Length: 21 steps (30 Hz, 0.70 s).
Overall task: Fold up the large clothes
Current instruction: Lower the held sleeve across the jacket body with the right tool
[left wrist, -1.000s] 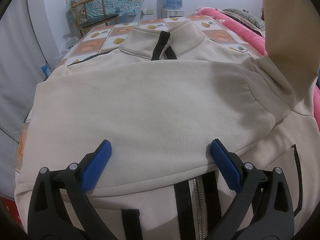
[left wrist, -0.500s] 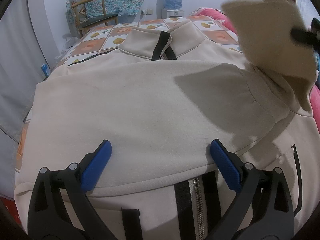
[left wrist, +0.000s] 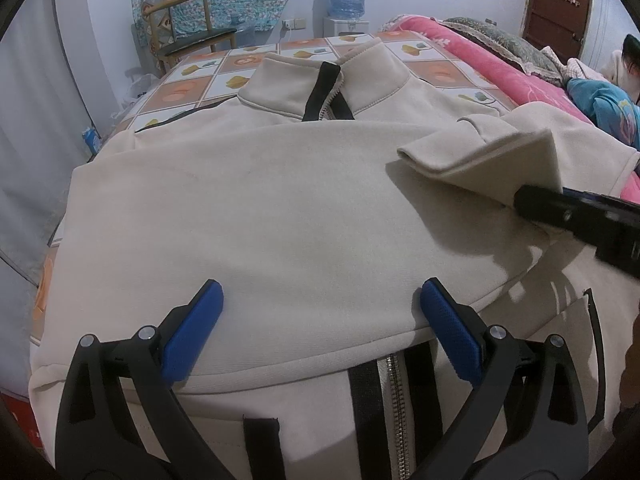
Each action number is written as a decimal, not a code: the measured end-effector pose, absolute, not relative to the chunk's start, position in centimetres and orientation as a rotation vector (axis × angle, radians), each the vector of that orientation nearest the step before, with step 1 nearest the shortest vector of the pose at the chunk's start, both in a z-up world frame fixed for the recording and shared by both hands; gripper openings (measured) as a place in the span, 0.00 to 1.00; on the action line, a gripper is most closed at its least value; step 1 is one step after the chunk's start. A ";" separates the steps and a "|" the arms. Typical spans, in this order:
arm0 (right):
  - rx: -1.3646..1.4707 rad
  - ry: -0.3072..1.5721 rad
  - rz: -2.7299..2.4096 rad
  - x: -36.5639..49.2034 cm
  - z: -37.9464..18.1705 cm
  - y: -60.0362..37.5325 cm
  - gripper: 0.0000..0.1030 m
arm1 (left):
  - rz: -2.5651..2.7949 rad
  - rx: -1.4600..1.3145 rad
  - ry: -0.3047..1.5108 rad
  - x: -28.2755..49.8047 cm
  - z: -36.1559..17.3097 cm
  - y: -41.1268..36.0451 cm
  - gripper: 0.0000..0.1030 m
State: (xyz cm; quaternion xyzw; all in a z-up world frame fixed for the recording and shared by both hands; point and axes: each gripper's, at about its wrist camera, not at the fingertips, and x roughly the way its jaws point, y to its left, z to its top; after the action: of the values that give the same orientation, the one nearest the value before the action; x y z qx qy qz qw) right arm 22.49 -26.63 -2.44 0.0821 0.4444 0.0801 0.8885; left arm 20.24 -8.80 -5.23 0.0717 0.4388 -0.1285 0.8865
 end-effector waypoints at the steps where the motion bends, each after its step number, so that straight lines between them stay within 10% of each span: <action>1: 0.153 0.921 0.173 22.4 -2.5 -26.4 0.26 | -0.267 0.149 0.912 20.2 -5.2 -8.8 0.93; 5: 0.059 0.918 0.221 22.6 -2.4 -24.9 0.47 | -0.267 0.149 0.912 20.2 -5.3 -8.8 0.93; 12: -0.111 0.884 0.196 22.8 -3.0 -22.9 0.47 | -0.267 0.149 0.912 20.2 -5.2 -8.8 0.93; 21: -0.082 0.842 0.176 22.7 -2.9 -23.7 0.11 | -0.266 0.150 0.911 20.2 -5.2 -8.8 0.93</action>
State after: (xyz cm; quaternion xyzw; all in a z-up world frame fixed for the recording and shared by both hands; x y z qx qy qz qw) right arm 22.74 -23.72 -2.95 -0.0399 0.4080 0.0851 0.9081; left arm 20.24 -8.81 -5.23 0.0722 0.4384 -0.1281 0.8867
